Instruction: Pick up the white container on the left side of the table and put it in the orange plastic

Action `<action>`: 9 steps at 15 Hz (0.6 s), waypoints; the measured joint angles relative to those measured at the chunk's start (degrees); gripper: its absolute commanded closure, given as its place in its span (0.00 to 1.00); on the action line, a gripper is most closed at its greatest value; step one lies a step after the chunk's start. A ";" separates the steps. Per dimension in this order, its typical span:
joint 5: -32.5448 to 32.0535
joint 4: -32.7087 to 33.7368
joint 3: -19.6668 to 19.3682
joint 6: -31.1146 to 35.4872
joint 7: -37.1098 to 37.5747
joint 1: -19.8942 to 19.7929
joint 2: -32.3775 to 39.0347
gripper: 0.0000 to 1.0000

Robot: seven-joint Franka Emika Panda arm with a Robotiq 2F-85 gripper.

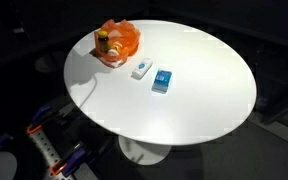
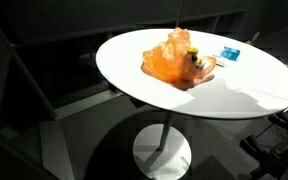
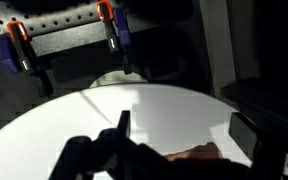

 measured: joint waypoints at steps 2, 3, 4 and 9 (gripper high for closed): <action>0.00 0.00 0.00 0.00 0.00 0.00 0.01 0.00; 0.00 0.00 0.00 0.00 0.00 0.00 0.01 0.00; 0.00 0.01 0.04 0.00 -0.01 -0.02 0.02 0.00; -0.36 2.70 0.25 0.24 -0.54 -0.28 1.69 0.00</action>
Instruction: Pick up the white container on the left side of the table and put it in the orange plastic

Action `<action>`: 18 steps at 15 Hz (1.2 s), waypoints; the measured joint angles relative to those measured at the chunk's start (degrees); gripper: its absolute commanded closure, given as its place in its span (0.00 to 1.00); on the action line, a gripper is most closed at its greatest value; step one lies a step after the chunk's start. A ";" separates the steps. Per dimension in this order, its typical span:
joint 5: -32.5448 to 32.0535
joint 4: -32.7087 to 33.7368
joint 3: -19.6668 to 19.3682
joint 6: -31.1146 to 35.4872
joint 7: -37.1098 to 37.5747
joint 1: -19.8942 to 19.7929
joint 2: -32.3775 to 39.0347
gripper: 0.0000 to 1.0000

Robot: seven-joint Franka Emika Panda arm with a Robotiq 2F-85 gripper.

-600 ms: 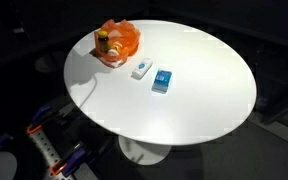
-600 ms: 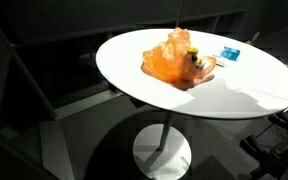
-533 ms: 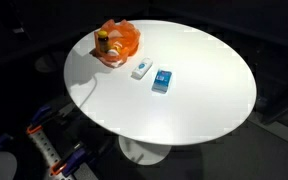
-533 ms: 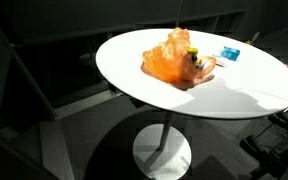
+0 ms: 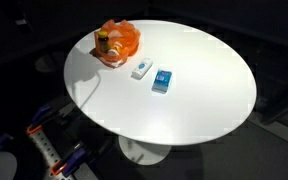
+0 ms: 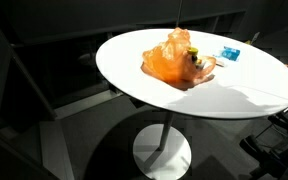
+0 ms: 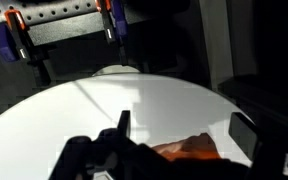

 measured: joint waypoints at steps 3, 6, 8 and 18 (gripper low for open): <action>-1.19 2.42 0.25 1.58 -0.66 -0.41 3.57 0.00; -3.68 5.81 0.26 2.20 -0.87 -1.33 8.61 0.00; -5.91 8.45 0.26 2.36 -0.88 -2.30 12.43 0.00; -16.44 17.56 -1.71 11.21 -5.23 -5.21 30.67 0.00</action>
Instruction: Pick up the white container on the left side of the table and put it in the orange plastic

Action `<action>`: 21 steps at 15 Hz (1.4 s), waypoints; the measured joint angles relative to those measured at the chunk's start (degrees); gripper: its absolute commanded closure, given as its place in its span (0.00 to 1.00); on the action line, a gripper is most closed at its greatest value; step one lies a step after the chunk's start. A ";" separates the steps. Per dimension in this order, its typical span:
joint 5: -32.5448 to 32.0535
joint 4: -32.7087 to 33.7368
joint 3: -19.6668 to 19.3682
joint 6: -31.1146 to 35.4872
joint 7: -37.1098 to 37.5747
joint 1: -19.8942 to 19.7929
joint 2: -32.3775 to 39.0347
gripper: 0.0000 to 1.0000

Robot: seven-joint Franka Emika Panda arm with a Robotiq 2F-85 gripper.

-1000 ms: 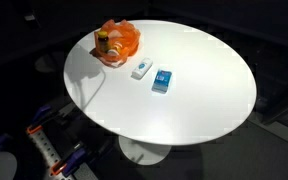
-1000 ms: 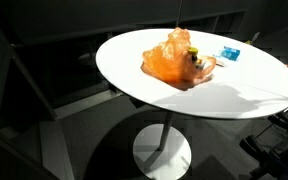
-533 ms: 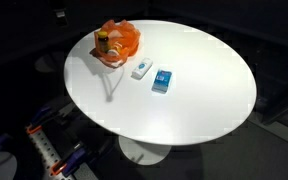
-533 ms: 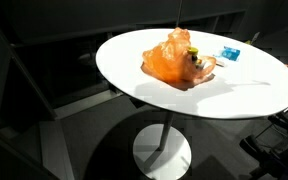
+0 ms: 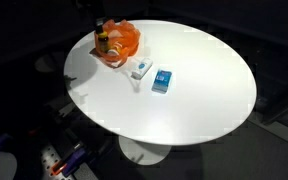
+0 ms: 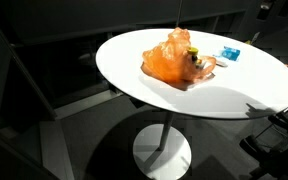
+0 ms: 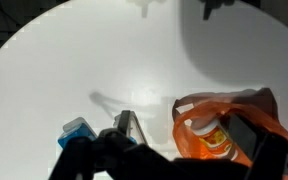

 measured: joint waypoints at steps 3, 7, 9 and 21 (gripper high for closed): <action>-1.23 1.20 -1.89 5.30 -3.61 -0.06 4.79 0.00; -1.24 3.97 -4.43 9.79 -6.81 -0.33 11.63 0.00; -1.23 5.96 -5.52 10.49 -7.26 -0.69 15.23 0.00; -1.21 13.11 -8.49 10.54 -7.39 -2.14 25.36 0.00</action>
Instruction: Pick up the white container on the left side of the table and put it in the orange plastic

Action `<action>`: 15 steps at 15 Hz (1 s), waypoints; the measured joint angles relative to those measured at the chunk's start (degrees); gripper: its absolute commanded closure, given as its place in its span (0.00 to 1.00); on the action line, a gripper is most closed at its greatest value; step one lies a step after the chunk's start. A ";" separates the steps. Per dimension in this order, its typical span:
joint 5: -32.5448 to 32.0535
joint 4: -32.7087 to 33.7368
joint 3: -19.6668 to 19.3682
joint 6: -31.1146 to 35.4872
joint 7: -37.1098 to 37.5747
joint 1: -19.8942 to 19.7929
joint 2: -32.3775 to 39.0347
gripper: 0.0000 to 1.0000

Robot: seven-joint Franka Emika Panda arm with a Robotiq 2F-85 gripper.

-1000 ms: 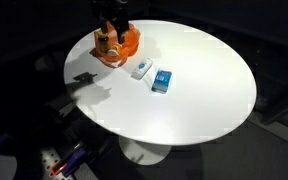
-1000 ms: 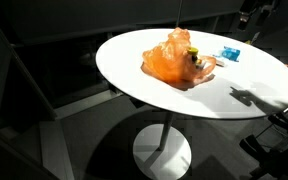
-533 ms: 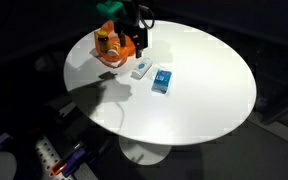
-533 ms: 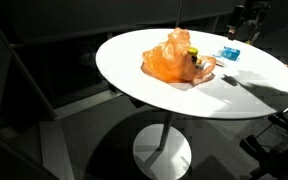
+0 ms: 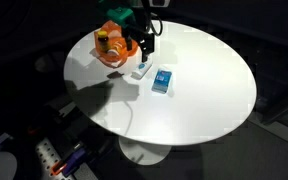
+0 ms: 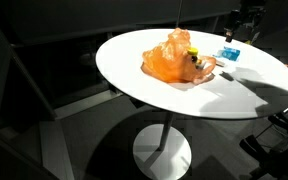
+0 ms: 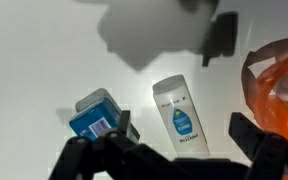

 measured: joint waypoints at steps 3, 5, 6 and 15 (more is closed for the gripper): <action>0.00 -0.51 0.00 0.00 0.00 0.07 -0.42 0.00; 0.00 -0.67 0.02 0.31 0.00 0.16 -0.48 0.00; 0.00 -0.72 0.05 0.81 0.00 0.18 -0.38 0.00; -0.08 -0.57 0.38 9.95 -0.24 0.52 6.25 0.00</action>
